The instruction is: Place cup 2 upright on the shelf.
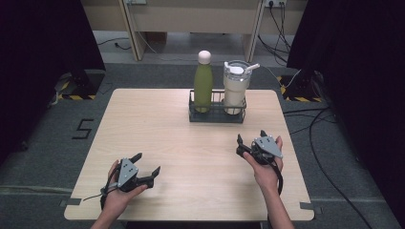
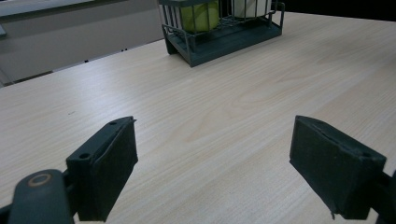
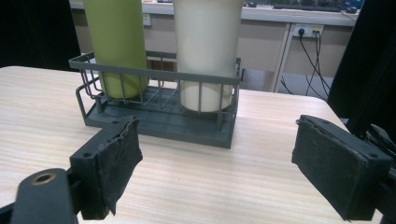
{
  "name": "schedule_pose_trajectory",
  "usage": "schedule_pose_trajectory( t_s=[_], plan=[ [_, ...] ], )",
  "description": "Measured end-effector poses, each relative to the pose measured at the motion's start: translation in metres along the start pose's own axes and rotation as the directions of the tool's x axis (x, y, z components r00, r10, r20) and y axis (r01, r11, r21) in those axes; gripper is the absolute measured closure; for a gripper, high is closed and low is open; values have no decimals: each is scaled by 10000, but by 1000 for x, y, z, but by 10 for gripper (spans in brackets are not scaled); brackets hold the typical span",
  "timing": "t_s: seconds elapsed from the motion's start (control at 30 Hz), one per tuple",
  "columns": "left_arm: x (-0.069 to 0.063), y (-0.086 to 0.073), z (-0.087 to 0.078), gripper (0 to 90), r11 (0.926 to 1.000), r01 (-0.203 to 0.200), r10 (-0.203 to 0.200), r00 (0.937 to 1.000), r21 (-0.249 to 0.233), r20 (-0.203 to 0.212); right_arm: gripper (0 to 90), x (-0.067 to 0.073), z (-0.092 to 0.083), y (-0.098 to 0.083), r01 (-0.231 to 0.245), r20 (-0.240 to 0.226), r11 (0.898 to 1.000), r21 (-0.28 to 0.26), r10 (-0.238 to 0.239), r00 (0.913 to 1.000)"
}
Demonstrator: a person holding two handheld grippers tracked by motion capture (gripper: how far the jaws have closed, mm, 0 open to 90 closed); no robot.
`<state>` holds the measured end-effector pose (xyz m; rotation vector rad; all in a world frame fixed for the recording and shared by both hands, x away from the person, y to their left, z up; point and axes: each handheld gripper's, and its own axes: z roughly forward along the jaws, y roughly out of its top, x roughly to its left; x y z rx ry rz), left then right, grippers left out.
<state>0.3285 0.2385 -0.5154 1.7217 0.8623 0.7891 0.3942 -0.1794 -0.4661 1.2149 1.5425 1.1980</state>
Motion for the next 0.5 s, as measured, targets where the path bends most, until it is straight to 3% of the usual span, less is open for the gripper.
schedule_pose_trajectory(
  t_s=[0.5],
  plan=[
    [-1, 1, 0, 141, 10000, -40, 40, 10000, -12, 8, 149, -2, -1, -3, -108, 49, 9999, 58, 108, 9999]
  ],
)
